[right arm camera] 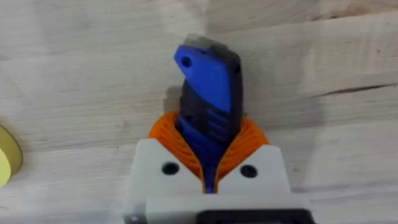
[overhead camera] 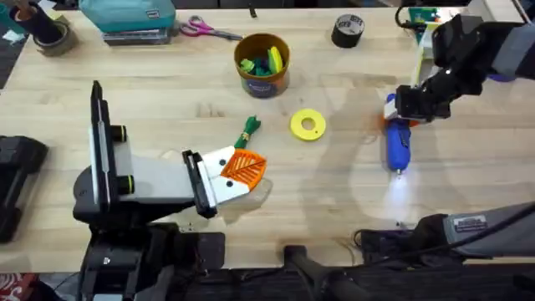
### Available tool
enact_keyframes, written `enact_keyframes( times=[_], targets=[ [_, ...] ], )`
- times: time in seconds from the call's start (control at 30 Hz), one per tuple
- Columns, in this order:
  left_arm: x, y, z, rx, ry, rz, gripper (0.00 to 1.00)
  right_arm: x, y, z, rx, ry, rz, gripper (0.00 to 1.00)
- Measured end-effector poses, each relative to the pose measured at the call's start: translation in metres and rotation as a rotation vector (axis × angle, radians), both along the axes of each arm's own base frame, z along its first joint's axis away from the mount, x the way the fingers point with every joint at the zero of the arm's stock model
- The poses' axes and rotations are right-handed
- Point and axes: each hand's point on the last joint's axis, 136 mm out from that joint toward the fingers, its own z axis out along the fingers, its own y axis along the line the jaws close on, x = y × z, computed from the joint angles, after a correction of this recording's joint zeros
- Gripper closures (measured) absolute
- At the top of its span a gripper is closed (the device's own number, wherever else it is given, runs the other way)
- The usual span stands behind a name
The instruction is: Pick up the gripper from the table and insert it into the empty holder that is missing its gripper. Then pick up a screw, insert it into the mounting hole, and use the screwdriver to tighten it. Finally, clean up the table by picking up the vegetable and placing it into the bucket.
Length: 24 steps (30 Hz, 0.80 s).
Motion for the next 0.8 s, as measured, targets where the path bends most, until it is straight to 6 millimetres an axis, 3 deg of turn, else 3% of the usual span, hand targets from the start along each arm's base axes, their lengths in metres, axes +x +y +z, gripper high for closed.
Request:
enact_keyframes(
  times=[0.07, 0.6, 0.7, 0.8],
  targets=[
    [0.0, 0.0, 0.0, 0.0, 0.001, 0.0, 0.997, 0.0, 0.0, 0.0, 0.001, 0.001, 0.0, 0.982],
    [0.0, 0.0, 0.0, 0.0, 0.0, 0.0, 0.997, -0.005, 0.0, 0.001, 0.0, 0.023, -0.001, 0.978],
    [0.0, 0.0, 0.0, 0.0, 0.0, 0.0, 0.997, 0.003, -0.001, 0.013, -0.004, -0.005, -0.001, 0.978],
    [0.0, 0.0, 0.0, 0.0, 0.0, 0.0, 0.997, 0.026, -0.004, 0.048, -0.017, -0.11, -0.003, 0.978]
  ],
)
